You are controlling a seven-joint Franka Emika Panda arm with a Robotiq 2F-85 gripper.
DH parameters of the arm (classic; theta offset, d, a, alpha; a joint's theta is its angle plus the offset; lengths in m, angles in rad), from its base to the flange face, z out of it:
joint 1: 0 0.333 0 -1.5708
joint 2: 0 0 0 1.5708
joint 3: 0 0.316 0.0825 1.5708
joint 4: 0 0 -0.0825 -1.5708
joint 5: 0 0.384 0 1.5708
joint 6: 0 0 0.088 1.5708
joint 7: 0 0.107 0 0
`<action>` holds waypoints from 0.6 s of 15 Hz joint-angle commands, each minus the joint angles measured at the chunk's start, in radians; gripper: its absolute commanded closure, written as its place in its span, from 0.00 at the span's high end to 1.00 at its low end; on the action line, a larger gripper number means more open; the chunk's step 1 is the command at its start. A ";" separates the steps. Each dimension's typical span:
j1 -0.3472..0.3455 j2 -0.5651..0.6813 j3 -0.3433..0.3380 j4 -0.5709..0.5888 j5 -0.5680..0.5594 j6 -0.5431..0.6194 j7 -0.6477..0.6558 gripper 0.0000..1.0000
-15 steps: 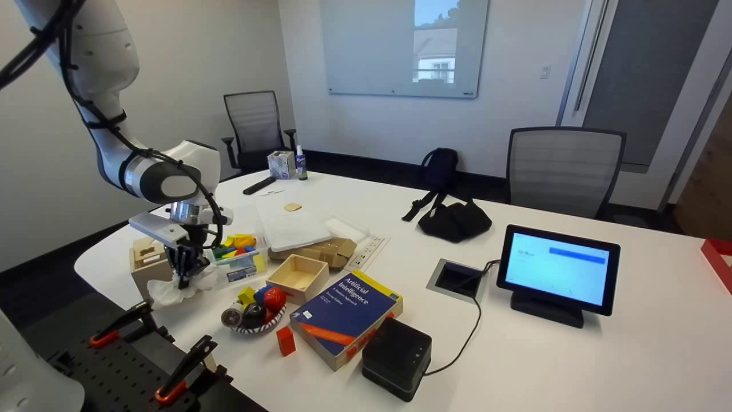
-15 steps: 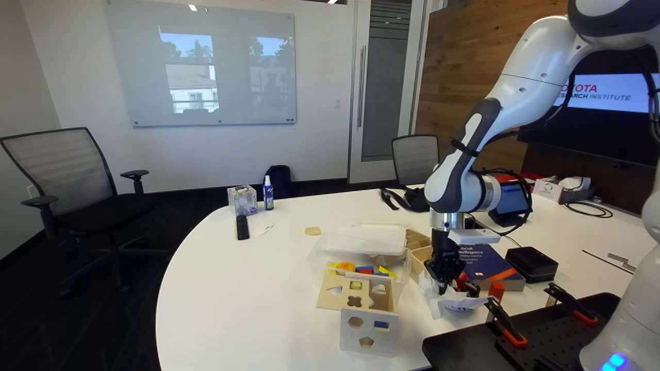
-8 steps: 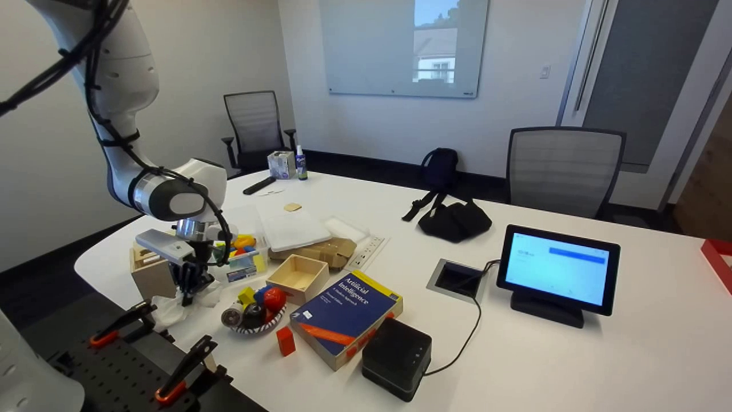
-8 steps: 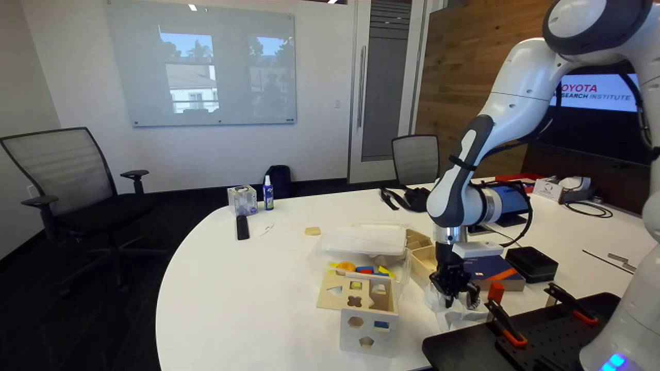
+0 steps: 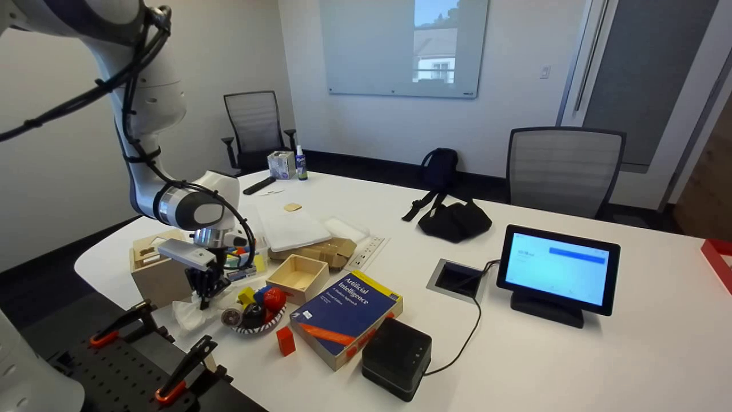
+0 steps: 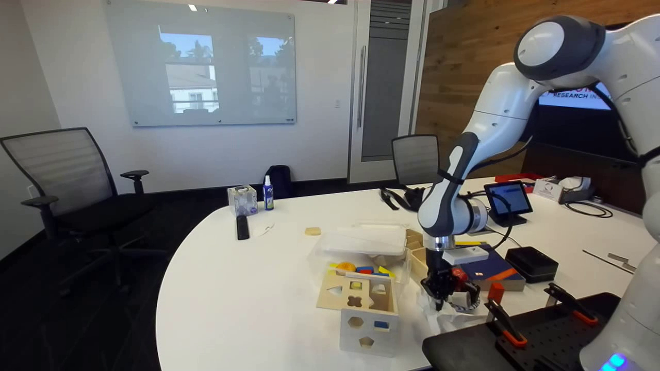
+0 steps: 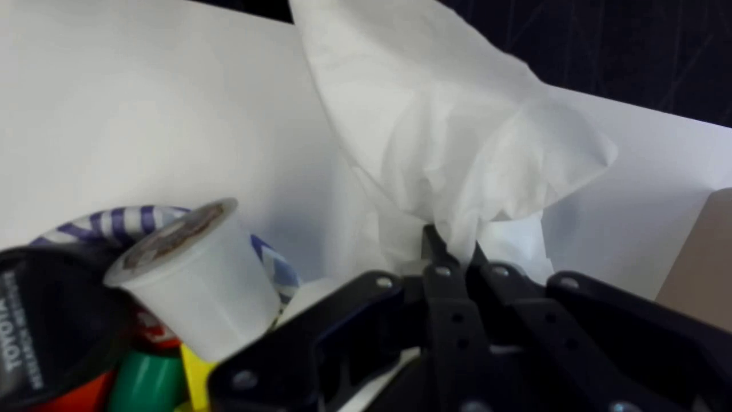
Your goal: Use the paper towel to wipe the book
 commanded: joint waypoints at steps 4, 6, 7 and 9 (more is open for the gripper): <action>0.000 0.052 0.033 0.067 -0.029 -0.005 -0.024 0.60; -0.015 0.053 0.058 0.079 -0.025 -0.029 -0.042 0.73; -0.018 0.055 0.067 0.086 -0.024 -0.044 -0.054 0.82; -0.021 0.062 0.084 0.096 -0.021 -0.066 -0.065 0.97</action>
